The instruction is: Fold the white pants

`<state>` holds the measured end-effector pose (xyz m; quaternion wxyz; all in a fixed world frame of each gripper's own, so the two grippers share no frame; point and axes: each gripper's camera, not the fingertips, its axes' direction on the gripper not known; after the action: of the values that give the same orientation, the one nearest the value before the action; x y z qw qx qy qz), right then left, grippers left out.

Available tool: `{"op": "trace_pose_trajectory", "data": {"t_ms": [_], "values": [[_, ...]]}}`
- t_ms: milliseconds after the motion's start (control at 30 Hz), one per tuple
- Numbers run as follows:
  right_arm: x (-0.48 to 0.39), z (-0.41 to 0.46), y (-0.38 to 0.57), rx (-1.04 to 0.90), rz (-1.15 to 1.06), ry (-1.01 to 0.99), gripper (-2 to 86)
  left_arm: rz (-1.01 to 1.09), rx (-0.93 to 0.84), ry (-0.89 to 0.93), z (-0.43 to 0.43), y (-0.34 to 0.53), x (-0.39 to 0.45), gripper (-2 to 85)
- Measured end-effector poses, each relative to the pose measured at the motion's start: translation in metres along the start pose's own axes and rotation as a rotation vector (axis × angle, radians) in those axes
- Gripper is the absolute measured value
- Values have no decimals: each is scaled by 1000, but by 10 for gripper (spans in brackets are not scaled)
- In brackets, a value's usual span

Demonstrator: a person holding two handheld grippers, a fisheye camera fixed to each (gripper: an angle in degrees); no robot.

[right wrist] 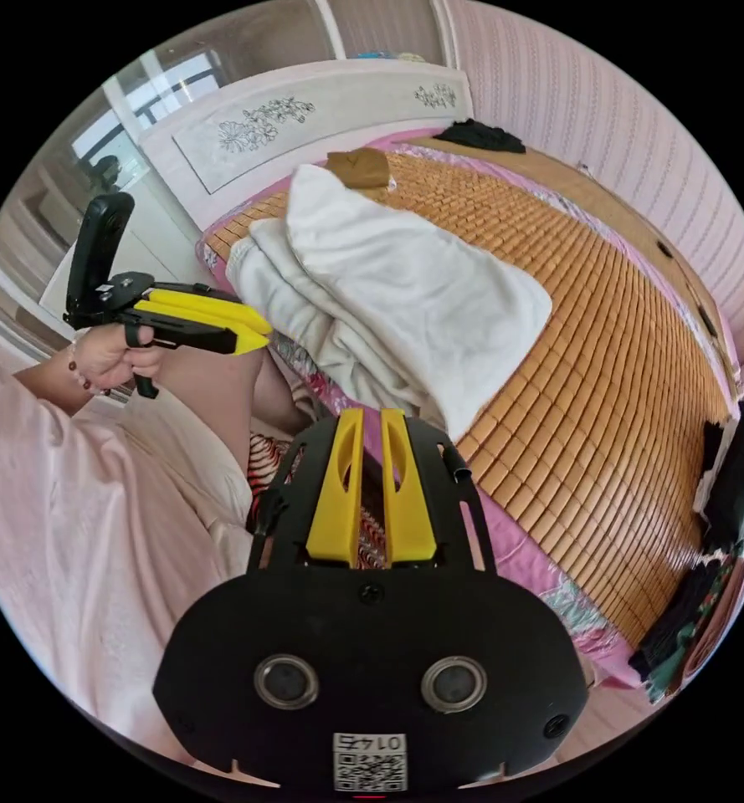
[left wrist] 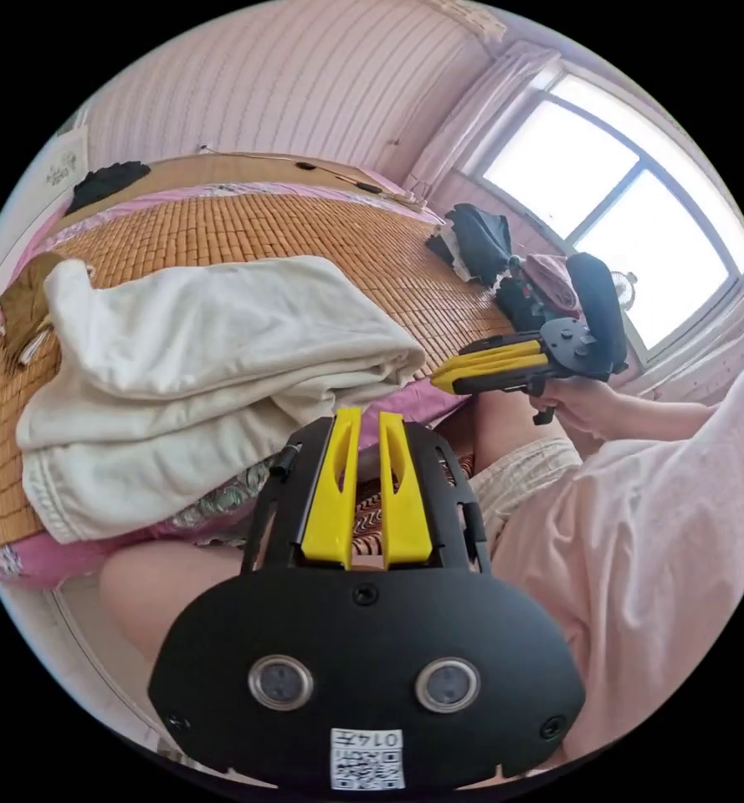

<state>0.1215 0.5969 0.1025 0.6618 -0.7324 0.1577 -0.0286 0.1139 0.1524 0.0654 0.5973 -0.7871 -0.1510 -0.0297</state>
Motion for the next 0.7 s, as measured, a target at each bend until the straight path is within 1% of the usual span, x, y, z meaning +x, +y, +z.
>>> {"op": "trace_pose_trajectory", "data": {"t_ms": [67, 133, 200, 300, 367, 433, 500, 567, 633, 667, 700], "values": [[-14, -3, -24, 63, -72, 10, 97, -98, 55, -14, -23, 16, -14, 49], [-39, 1, -69, 143, -173, -22, 162, -198, 107, -101, -47, 33, -35, 54], [-65, 16, -109, 142, -278, -35, 178, -354, 136, -224, -73, 55, -73, 65], [-108, 55, -168, 72, -443, -11, 178, -527, 207, -268, -103, 78, -115, 73], [-125, 82, -195, -3, -477, 15, 179, -575, 254, -295, -115, 86, -131, 77], [-135, 124, -218, -152, -488, 5, 181, -588, 264, -331, -121, 87, -145, 81], [-134, 151, -222, -277, -533, 35, 173, -628, 245, -372, -124, 85, -164, 89], [-129, 145, -222, -234, -564, 22, 149, -665, 241, -378, -124, 83, -177, 94], [-117, 122, -228, -239, -585, -31, 65, -674, 228, -379, -123, 77, -188, 98], [-111, 112, -229, -219, -573, -50, 46, -671, 220, -380, -121, 72, -195, 99], [-94, 88, -230, -150, -510, -45, 22, -661, 215, -380, -119, 66, -202, 101]]}}
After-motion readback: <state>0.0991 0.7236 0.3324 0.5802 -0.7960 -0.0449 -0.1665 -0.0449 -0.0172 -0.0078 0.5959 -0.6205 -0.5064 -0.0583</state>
